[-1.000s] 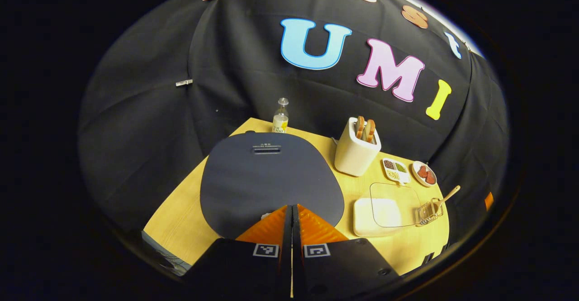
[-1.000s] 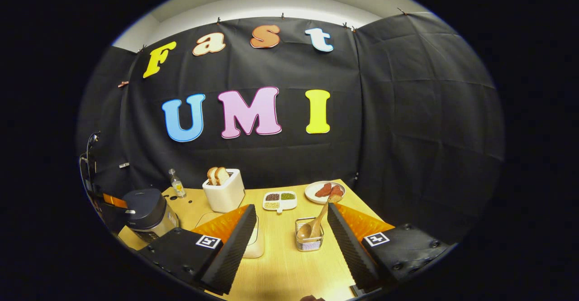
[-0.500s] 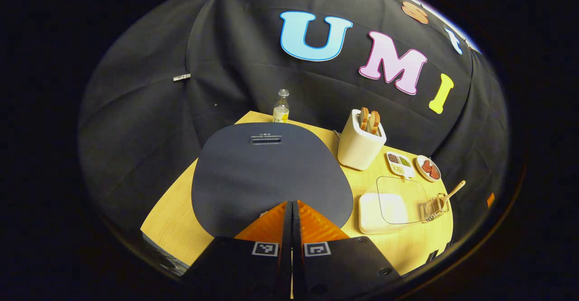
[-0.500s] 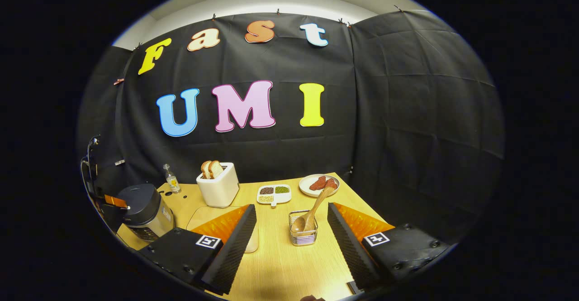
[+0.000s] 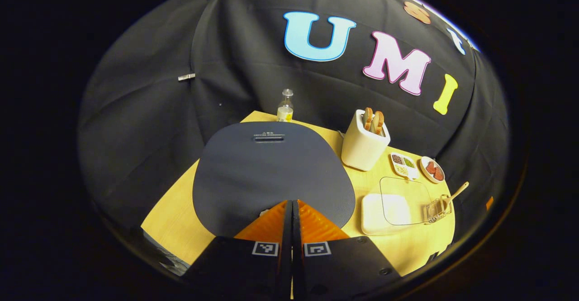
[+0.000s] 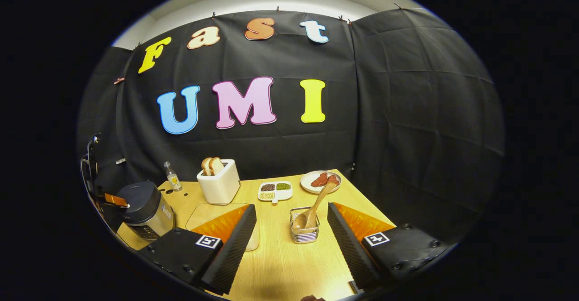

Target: Close the left gripper, press the button to open the rice cooker; take a wooden spoon from the chopstick holder with the right hand, scoop a spoonful of rice and pour it into the rice cooker, then put the wooden spoon back into the chopstick holder.

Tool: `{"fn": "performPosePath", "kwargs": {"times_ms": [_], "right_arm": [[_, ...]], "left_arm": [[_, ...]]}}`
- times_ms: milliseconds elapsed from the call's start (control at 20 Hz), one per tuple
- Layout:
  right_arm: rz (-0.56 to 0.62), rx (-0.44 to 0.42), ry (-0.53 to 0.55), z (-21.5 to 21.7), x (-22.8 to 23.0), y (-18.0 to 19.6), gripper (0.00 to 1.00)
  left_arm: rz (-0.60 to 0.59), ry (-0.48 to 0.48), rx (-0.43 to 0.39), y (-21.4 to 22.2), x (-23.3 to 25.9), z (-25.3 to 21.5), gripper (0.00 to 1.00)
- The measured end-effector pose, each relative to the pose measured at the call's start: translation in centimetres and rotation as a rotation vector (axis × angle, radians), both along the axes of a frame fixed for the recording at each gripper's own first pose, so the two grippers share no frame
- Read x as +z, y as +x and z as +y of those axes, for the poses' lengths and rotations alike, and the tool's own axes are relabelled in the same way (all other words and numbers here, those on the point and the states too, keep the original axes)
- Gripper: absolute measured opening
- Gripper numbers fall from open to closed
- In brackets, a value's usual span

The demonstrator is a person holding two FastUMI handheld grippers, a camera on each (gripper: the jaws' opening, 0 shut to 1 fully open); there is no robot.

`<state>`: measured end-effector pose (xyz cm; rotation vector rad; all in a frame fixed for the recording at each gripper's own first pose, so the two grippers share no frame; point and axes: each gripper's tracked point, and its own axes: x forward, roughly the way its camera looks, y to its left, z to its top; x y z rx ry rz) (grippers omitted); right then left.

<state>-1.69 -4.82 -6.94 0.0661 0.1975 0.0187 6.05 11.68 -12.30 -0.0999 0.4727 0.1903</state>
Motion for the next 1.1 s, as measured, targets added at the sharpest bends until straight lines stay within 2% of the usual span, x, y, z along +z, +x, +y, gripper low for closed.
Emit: {"fn": "performPosePath", "kwargs": {"times_ms": [50,100,200,300,500,700,750,900,1050,1100], "right_arm": [[-0.001,0.0,0.0,-0.1,0.0,0.1,0.99],[-0.006,-0.003,-0.001,-0.3,0.2,0.1,0.99],[0.002,-0.009,-0.003,-0.9,-0.2,0.4,0.98],[0.014,-0.012,0.001,-1.3,-0.4,0.9,0.99],[-0.017,-0.021,-0.018,-2.4,0.5,2.6,0.99],[-0.024,-0.022,-0.006,-3.3,0.8,4.8,0.99],[-0.019,-0.021,0.001,-3.4,0.6,5.1,0.99],[0.001,-0.011,0.0,-4.0,-0.1,6.6,0.98],[0.06,-0.009,-0.002,-4.8,-2.2,8.2,0.98],[0.085,0.0,0.005,-4.9,-3.1,8.6,0.98]], "left_arm": [[-0.036,0.032,0.004,0.2,1.3,-0.3,0.1],[-0.104,0.086,0.012,0.0,3.6,-0.5,0.06],[-0.243,0.198,0.029,0.0,9.2,-1.0,0.08],[-0.329,0.255,0.036,-0.6,13.5,-2.2,0.07],[-0.405,0.225,-0.041,-2.4,17.3,-8.1,0.07],[-0.381,0.111,-0.108,-3.7,15.4,-12.9,0.08],[-0.378,0.097,-0.125,-3.9,14.7,-13.8,0.11],[-0.359,0.118,-0.16,-4.5,13.1,-15.4,0.54],[-0.342,0.134,-0.134,-4.8,12.1,-15.8,0.96],[-0.338,0.132,-0.116,-4.9,11.9,-15.8,0.96]]}}
